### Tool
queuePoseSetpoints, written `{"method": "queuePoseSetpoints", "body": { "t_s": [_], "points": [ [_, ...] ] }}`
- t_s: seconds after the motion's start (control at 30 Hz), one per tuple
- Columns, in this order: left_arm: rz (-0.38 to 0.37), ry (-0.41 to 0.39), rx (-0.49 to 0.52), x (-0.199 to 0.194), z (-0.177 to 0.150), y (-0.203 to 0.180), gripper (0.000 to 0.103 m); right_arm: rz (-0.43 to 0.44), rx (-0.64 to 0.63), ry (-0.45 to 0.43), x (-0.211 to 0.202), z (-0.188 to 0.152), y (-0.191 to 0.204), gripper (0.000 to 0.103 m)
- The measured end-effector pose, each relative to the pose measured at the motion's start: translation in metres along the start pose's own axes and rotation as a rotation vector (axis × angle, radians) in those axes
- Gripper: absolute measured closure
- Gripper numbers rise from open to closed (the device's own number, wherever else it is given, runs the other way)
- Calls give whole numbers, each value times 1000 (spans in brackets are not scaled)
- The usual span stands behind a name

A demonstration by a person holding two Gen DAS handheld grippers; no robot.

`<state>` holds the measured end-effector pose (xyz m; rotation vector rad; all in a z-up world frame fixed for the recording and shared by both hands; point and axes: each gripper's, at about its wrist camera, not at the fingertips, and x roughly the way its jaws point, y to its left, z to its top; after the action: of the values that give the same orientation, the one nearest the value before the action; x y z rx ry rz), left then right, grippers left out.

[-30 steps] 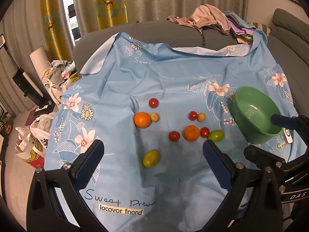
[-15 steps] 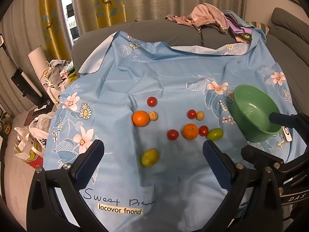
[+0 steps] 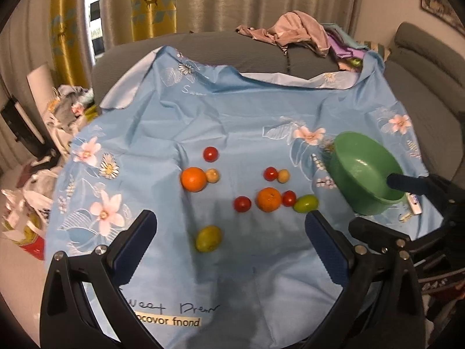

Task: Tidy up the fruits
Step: 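Grasp the large orange with the left tool while the right tool grasps the smaller orange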

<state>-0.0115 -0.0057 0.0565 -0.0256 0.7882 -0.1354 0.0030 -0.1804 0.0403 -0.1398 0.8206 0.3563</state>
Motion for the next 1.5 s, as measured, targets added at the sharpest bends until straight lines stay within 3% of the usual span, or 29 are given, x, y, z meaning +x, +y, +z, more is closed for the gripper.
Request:
{"method": "queuePoseSetpoints", "body": {
  "t_s": [0.2,0.33,0.57,0.63,0.77,0.87,0.9,0.93,1.07,1.37,1.4,1.43,1.5],
  "points": [
    [-37,23,8,18,-22,16,1,15,-18,6,15,-17,-9,1],
    [-88,67,12,35,-42,20,2,71,-10,43,33,-27,-13,9],
    [-125,125,3,59,-53,22,18,155,45,63,58,-35,-20,12],
    [-126,138,10,65,-53,21,20,171,57,80,65,-35,-21,20],
    [-149,142,3,73,-45,24,21,185,70,87,74,-34,-25,20],
    [-139,141,2,82,-37,29,29,183,70,79,83,-29,-26,21],
    [-140,140,-2,85,-33,30,29,188,68,79,87,-27,-26,27],
    [-141,136,-4,88,-30,31,29,199,60,80,92,-25,-24,33],
    [-132,135,11,97,-22,34,30,178,8,78,112,-15,-16,34],
    [-118,142,7,116,-6,50,31,153,-116,117,154,7,-4,46],
    [-115,138,10,118,-3,52,32,144,-139,128,159,8,-2,53],
    [-106,137,16,122,1,54,33,125,-153,132,162,8,-1,59],
    [-102,141,26,128,6,56,41,122,-163,127,165,10,-2,60]
  ]
}}
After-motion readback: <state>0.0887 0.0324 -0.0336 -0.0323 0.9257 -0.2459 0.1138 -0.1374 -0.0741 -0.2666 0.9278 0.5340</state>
